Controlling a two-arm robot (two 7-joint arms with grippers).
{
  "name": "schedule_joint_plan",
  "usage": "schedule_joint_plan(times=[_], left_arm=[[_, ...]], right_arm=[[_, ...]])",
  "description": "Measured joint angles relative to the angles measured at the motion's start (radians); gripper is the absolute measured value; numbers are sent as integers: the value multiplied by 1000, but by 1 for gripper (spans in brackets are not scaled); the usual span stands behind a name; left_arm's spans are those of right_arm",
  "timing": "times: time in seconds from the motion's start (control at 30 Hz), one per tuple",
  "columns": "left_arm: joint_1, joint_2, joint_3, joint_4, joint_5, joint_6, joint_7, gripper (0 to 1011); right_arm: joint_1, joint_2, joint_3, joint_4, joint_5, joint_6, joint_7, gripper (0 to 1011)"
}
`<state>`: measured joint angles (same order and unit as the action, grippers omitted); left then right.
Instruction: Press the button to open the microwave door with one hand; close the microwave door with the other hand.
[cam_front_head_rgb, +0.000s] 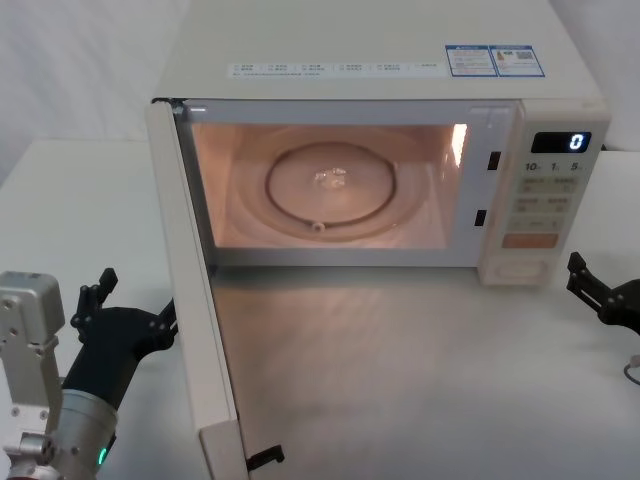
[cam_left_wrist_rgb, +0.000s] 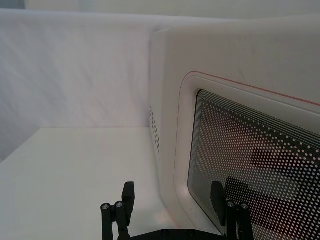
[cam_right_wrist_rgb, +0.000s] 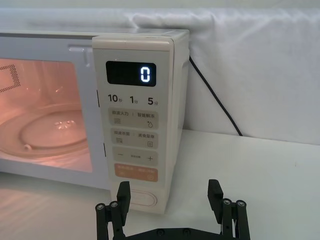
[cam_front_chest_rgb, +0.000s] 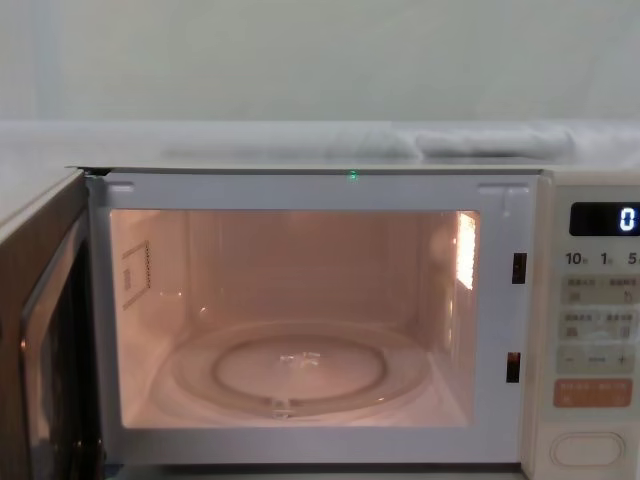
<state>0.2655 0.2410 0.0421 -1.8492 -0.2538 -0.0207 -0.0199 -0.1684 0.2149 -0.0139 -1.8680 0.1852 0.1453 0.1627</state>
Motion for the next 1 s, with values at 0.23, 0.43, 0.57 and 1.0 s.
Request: schedule_joint_plan(times=[0.23, 0.43, 0.57, 1.0], left_arm=[[0, 0, 0, 0, 0, 0, 0, 1001], [0, 0, 0, 0, 0, 0, 0, 1001], [0, 0, 0, 0, 0, 0, 0, 1001], [0, 0, 0, 0, 0, 0, 0, 1001]], right_arm=[[0, 0, 0, 0, 0, 0, 0, 1002], [0, 0, 0, 0, 0, 0, 0, 1002], [0, 0, 0, 0, 0, 0, 0, 1002], [0, 0, 0, 0, 0, 0, 0, 1002]])
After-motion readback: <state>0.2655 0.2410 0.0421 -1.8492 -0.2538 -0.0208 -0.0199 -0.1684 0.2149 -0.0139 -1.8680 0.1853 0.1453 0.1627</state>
